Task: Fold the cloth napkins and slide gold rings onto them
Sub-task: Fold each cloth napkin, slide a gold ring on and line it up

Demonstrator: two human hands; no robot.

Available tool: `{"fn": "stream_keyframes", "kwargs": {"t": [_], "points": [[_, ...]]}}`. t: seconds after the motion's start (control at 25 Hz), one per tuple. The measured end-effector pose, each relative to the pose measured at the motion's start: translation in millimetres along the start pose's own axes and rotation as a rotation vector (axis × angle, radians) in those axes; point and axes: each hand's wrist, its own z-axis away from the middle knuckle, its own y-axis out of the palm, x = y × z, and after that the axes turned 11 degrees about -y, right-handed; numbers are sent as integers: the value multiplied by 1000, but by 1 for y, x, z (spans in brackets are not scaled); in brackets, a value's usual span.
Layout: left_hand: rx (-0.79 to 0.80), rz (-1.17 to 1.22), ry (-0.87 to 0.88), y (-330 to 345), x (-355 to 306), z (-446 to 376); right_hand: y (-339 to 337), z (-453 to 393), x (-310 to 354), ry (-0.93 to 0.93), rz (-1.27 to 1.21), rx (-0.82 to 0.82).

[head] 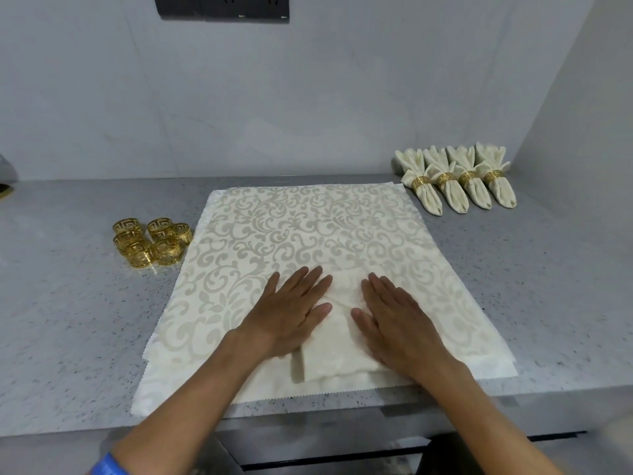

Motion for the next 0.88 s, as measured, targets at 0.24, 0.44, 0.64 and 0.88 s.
{"fn": "stream_keyframes", "kwargs": {"t": [0.24, 0.44, 0.64, 0.88], "points": [[-147, 61, 20, -1, -2, 4, -2, 45, -10, -142, -50, -283], [-133, 188, 236, -18, -1, 53, 1, 42, -11, -137, -21, -277], [-122, 184, 250, -20, 5, 70, -2, 41, -10, -82, -35, -260], [-237, 143, 203, -14, -16, 75, -5, 42, -7, -65, -34, -238]]}}
